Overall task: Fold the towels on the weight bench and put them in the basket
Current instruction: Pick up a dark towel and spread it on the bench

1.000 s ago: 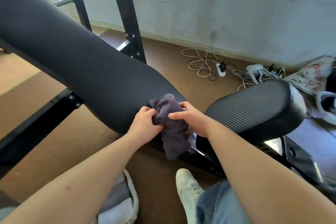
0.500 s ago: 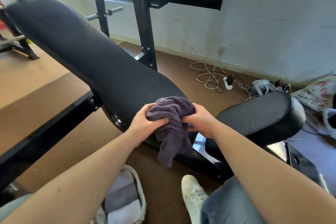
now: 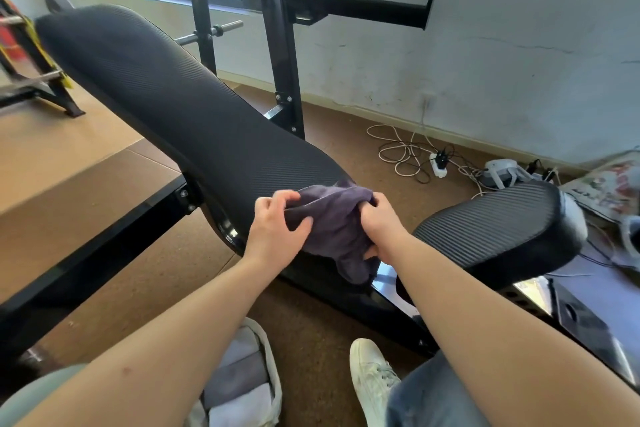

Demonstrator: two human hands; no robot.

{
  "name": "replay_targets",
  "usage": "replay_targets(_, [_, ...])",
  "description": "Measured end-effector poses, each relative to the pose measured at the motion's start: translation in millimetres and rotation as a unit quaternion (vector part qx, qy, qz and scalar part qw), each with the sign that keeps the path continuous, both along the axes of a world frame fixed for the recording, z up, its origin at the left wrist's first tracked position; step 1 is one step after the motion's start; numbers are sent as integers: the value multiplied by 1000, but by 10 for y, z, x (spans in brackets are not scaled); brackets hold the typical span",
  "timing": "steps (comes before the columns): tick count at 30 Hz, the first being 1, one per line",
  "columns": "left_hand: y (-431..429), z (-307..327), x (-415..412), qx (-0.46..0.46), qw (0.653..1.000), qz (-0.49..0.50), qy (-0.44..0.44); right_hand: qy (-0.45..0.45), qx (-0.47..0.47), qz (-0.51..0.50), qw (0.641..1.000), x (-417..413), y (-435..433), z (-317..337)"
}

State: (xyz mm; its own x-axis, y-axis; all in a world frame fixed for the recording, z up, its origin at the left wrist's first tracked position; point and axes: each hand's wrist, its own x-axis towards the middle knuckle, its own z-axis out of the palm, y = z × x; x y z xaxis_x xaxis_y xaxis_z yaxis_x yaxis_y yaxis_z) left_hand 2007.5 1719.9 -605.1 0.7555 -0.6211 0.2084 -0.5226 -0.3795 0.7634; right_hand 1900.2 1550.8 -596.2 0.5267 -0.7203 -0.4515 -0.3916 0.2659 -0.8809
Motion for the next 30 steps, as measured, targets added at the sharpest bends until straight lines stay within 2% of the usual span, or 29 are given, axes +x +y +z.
replay_targets(3, [6,-175,62,120,990,-69,28,65,49,79,994,-80,48,-68])
replay_targets(5, [-15,-274,33,146,984,-102,22,71,59,100,991,-89,89,-201])
replay_targets(7, [-44,-301,-34,149,983,-100,28,30,116,68,990,-82,106,-308])
replay_targets(9, [-77,-315,-69,145,987,-56,45,1,184,24,983,-88,92,-378])
replay_targets(10, [-79,-315,-64,138,989,-22,45,12,176,15,984,-105,86,-406])
replay_targets(11, [-74,-313,-47,143,989,7,26,42,130,13,991,-122,69,-469])
replay_targets(13, [-80,-319,-15,195,979,25,-57,112,17,44,993,-174,73,-569])
replay_targets(14, [-92,-337,2,223,969,14,-104,129,-8,67,989,-191,81,-608])
replay_targets(16, [-139,-344,17,227,957,-48,-176,108,-11,94,990,-230,99,-604])
replay_targets(18, [-185,-316,30,210,942,-162,-205,59,-46,118,990,-254,71,-572])
replay_targets(20, [-234,-312,53,229,923,-256,-173,22,-95,162,982,-292,30,-555])
replay_targets(22, [-262,-341,51,248,922,-267,-128,-1,-108,183,977,-321,4,-552])
replay_targets(24, [-272,-384,36,213,950,-209,-92,-11,-112,168,979,-322,-16,-551])
replay_targets(27, [-243,-385,35,78,993,-88,26,-13,-69,138,988,-316,-59,-539])
replay_targets(30, [-234,-275,63,-35,986,-44,159,19,-20,172,985,-335,-78,-494])
